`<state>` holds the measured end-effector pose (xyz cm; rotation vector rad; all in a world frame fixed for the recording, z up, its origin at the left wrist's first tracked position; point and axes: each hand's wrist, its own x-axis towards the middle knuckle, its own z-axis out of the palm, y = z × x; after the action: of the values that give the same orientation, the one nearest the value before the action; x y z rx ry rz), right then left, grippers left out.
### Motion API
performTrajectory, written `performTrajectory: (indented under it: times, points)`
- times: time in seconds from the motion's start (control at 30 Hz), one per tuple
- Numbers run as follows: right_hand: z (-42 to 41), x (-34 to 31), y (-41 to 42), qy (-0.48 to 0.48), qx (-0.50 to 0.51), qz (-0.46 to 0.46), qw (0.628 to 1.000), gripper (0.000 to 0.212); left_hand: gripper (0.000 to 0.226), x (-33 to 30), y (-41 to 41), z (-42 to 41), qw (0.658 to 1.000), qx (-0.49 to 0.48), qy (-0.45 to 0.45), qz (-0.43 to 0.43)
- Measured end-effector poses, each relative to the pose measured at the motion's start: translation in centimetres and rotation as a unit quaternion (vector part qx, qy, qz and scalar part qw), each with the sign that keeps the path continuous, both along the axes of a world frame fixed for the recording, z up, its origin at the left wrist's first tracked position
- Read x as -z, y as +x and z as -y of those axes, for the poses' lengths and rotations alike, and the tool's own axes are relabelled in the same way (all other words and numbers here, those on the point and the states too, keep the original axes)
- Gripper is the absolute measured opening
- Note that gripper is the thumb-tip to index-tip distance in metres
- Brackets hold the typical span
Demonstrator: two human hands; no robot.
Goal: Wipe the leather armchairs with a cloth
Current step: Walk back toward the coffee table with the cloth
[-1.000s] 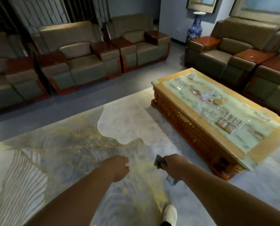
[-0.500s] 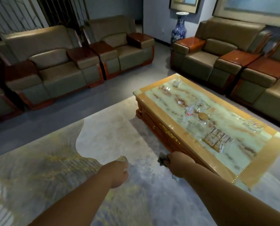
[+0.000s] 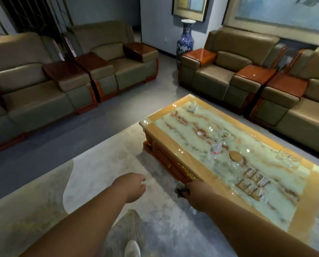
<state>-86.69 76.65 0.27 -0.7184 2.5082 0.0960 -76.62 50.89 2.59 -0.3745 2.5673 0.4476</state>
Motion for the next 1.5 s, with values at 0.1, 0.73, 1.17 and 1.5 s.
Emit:
performTrajectory:
  times: [0.1, 0.73, 1.17, 1.5]
  points:
    - [4.5, -0.5, -3.3, -0.008, 0.038, -0.004, 0.999, 0.029, 0.052, -0.6, -4.3, 4.7, 1.000, 0.028, -0.008, 0.007]
    - [15.7, 2.8, -29.0, -0.006, 0.109, 0.060, 0.992, 0.021, 0.042, 3.0, -34.7, 13.8, 0.985, 0.162, -0.041, 0.043]
    - [16.0, 2.9, -50.8, -0.008, 0.159, 0.117, 0.980, 0.020, 0.045, 5.4, -56.3, 14.7, 0.970, 0.228, -0.061, 0.062]
    - [20.5, 5.4, -57.1, 0.019, 0.247, 0.141, 0.959, 0.013, 0.044, 9.5, -69.4, 19.3, 0.926, 0.361, -0.064, 0.093]
